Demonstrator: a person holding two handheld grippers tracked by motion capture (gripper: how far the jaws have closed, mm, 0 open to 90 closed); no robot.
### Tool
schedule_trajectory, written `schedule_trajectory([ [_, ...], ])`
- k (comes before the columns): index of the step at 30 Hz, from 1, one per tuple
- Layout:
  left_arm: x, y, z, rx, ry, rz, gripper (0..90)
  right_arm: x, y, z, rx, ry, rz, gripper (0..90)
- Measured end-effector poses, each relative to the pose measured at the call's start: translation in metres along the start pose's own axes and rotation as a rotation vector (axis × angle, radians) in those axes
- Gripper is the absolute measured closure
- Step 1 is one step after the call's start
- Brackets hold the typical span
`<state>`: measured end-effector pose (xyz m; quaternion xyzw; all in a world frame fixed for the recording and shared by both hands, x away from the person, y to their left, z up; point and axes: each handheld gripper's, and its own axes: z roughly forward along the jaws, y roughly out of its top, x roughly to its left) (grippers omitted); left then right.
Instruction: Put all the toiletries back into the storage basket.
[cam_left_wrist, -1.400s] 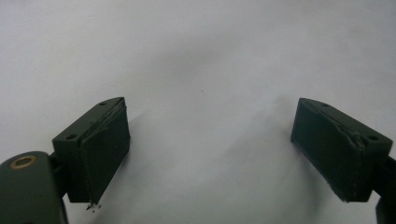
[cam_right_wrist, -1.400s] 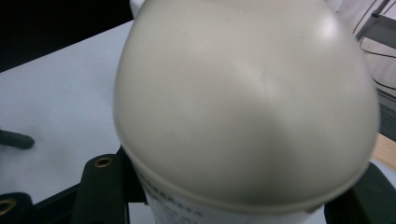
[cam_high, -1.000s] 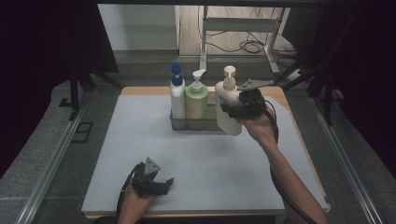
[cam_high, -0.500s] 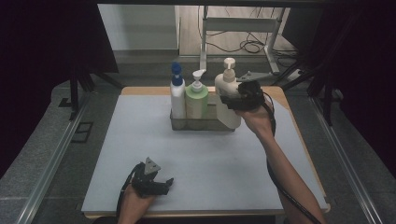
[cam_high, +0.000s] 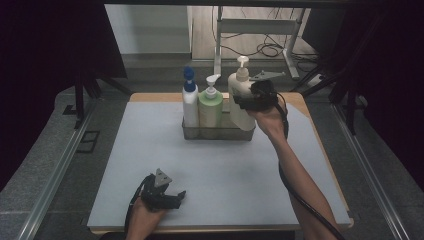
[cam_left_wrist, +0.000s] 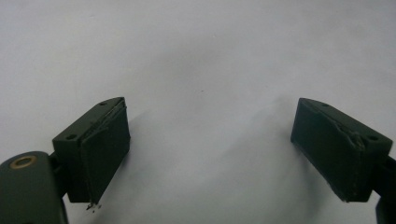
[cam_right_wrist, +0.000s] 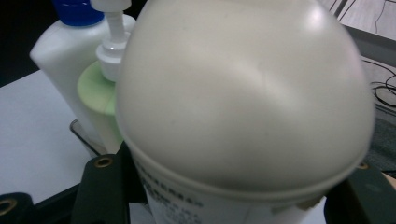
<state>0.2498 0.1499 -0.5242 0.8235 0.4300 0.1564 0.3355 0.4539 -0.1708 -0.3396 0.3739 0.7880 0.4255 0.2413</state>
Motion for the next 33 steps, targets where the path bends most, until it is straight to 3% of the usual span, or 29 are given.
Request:
schedule_trajectory([
  [23,0.000,0.000,0.000,0.005,0.000,0.003,11.5,-0.013,-0.008,0.043,-0.018,-0.058,0.030,38.9],
  [33,0.000,0.000,0.000,0.005,0.000,0.003,11.5,-0.012,-0.019,0.054,0.005,-0.046,0.040,38.8],
])
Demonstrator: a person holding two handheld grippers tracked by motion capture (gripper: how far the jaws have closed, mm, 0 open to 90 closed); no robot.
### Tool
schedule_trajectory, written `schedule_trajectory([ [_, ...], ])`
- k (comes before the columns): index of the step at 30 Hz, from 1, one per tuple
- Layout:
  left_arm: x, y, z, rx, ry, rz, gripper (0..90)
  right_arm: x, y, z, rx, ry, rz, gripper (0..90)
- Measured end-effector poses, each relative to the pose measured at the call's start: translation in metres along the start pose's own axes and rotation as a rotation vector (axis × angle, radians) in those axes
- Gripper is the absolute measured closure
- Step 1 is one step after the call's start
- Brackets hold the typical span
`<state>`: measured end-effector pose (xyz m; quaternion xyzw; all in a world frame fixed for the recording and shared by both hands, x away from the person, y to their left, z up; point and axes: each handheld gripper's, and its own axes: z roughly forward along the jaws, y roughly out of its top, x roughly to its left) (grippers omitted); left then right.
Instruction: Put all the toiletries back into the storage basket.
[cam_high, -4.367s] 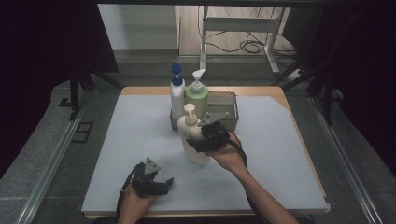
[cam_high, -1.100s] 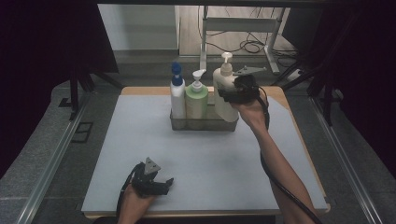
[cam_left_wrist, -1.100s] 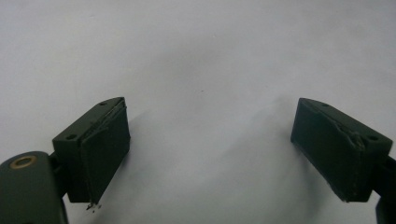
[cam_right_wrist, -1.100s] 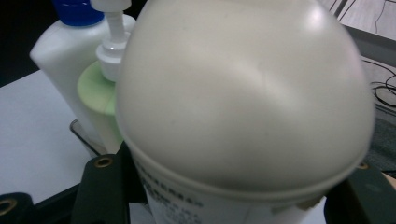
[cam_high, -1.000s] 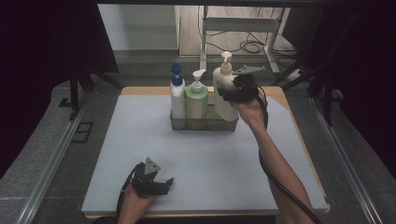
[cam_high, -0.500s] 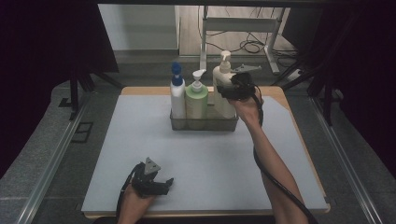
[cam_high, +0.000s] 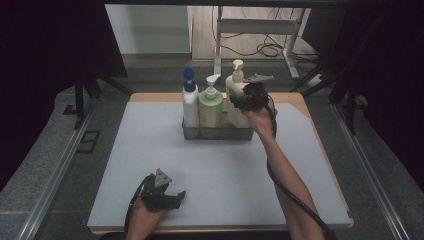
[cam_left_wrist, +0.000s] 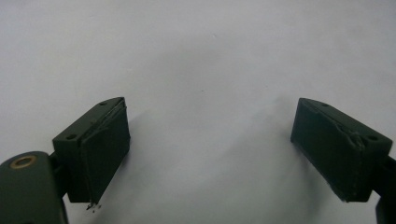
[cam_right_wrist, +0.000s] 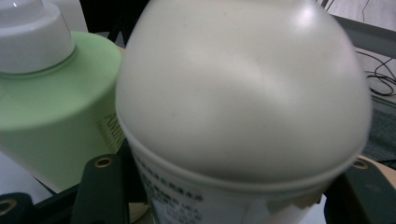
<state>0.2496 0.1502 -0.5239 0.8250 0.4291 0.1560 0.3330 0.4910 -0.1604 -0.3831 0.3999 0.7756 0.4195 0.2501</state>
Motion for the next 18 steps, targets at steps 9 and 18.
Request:
schedule_trajectory([
  [9,0.000,0.000,0.000,0.001,0.001,-0.001,11.5,0.002,-0.006,0.000,0.019,0.013,0.003,38.6],
  [18,0.000,0.000,0.000,0.000,0.001,-0.002,11.5,0.002,-0.014,-0.001,0.048,0.014,0.011,38.6],
])
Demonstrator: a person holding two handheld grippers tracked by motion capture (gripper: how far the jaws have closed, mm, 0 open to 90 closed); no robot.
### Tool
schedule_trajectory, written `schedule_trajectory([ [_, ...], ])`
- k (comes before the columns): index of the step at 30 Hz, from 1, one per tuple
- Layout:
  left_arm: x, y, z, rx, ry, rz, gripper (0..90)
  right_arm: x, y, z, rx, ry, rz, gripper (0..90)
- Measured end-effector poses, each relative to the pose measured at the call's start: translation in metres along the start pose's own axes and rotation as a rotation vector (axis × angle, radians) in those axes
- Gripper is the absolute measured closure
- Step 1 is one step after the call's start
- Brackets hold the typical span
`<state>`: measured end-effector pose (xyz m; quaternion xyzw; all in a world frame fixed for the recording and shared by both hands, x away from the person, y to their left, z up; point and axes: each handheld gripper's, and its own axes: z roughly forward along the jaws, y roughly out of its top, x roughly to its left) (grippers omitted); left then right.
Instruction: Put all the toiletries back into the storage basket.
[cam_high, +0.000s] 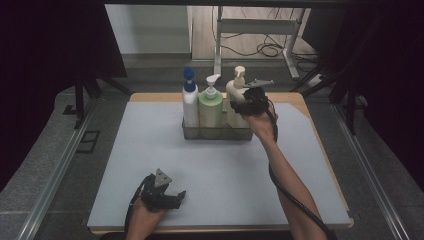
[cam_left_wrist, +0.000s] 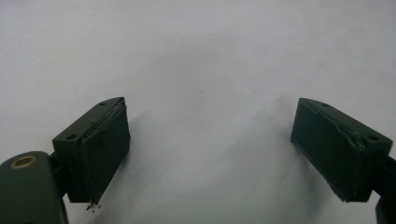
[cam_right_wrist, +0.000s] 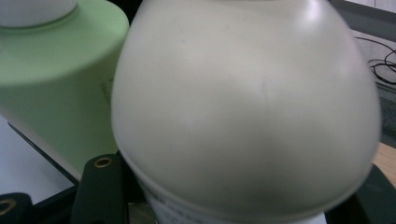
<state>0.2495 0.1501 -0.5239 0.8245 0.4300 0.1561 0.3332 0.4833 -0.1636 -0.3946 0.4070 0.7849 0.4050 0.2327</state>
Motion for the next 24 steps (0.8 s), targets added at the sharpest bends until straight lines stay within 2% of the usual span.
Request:
schedule_trajectory([
  [24,0.000,0.000,0.000,0.000,0.000,0.003,11.5,0.003,-0.020,0.010,0.053,0.006,0.000,38.5],
])
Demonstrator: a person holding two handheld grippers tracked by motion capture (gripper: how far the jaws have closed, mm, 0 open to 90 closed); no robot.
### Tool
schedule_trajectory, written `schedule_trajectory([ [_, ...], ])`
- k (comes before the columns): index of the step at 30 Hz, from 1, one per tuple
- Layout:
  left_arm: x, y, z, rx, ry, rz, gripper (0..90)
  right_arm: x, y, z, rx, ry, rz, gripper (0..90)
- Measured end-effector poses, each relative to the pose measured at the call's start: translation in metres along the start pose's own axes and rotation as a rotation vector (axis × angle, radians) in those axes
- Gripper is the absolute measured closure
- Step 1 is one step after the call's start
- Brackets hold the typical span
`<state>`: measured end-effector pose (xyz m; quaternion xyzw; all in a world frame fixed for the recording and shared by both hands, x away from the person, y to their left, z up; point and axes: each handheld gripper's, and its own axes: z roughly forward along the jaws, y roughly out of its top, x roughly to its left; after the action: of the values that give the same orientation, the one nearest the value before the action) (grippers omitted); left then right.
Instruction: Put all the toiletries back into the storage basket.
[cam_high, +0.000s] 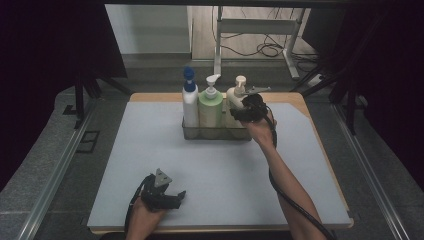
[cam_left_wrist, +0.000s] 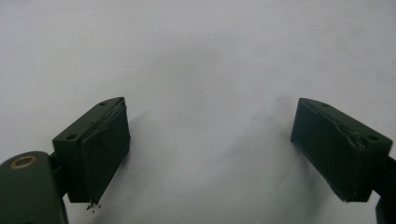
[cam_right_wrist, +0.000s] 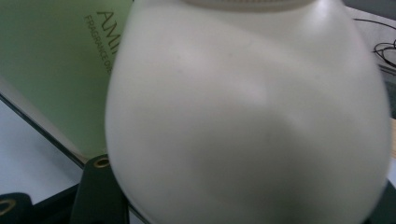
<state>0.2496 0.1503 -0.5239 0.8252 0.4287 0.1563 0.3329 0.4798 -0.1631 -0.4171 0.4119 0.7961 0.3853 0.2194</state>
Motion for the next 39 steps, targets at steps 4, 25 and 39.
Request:
schedule_trajectory([
  [4,0.000,0.000,0.000,0.000,0.000,0.000,11.5,0.000,-0.001,0.002,0.006,0.001,0.002,38.4],
  [25,0.000,0.000,0.000,-0.001,-0.001,0.000,11.5,-0.008,-0.011,0.005,-0.007,0.036,0.039,28.6],
  [39,0.000,0.000,0.000,0.000,0.000,0.001,11.5,-0.014,-0.024,-0.010,0.002,0.061,0.015,20.7],
])
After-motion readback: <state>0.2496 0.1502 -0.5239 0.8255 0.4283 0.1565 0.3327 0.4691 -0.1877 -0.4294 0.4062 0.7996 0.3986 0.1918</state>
